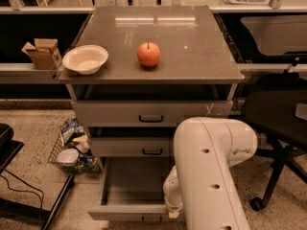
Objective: Open bottom drawer
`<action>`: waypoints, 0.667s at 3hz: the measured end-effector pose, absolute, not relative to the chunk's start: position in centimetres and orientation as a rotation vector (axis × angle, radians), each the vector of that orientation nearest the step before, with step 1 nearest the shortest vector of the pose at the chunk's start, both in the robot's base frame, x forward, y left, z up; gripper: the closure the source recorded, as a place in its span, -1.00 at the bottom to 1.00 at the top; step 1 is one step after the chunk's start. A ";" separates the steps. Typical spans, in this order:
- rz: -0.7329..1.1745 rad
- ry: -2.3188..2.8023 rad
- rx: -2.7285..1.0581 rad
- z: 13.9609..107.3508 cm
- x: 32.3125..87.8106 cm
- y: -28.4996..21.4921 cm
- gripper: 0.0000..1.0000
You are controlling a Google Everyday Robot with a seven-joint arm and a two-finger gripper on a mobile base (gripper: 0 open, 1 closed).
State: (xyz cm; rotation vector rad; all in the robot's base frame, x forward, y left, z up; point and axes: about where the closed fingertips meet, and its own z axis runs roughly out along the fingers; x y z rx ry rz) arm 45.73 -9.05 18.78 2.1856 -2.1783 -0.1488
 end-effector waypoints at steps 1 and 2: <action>-0.185 -2.154 2.164 18.7 43.6 -8.3 1.00; -0.185 -2.154 2.164 18.7 43.6 -8.3 0.70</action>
Offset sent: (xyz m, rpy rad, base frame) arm -0.0215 0.0074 -0.0008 -0.0041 0.0390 0.0020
